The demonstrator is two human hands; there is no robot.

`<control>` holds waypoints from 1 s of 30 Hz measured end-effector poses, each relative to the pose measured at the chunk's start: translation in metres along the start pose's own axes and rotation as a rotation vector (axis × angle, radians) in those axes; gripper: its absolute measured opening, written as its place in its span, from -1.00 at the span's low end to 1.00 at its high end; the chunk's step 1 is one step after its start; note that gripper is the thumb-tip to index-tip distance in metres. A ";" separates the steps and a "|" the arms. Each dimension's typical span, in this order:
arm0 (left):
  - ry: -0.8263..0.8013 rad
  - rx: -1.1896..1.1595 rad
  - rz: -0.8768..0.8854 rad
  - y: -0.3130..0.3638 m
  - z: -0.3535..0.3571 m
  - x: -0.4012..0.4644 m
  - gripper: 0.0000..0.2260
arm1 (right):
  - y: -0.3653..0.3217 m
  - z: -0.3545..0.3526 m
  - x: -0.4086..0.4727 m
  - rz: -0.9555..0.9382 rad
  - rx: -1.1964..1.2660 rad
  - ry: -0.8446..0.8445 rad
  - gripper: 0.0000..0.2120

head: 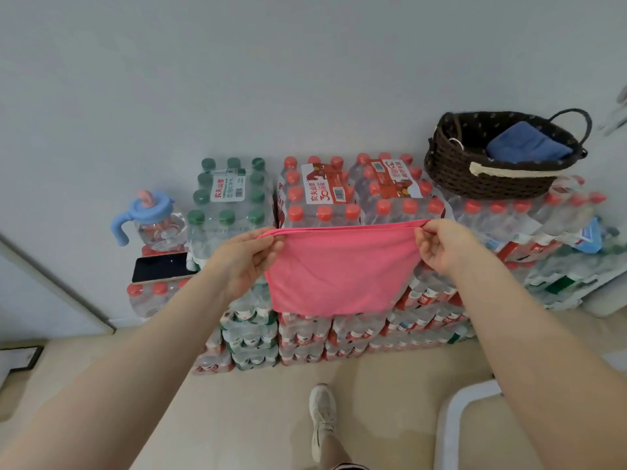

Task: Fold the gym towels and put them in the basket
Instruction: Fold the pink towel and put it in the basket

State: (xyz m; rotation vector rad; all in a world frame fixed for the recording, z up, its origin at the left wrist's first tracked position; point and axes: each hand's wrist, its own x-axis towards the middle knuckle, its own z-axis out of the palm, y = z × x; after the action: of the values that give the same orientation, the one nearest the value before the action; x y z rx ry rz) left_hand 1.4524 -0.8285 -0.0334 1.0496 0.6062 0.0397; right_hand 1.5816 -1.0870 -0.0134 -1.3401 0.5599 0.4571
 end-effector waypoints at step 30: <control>0.302 0.314 0.178 0.117 0.089 0.272 -0.79 | -0.135 0.127 0.244 -0.383 -0.334 -0.061 -0.49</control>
State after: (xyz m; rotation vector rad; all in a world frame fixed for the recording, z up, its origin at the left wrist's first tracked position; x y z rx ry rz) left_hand 1.7526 -0.7548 -0.0283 1.4153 0.8081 0.2695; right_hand 1.8698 -0.9876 -0.0431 -1.7029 0.1686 0.2807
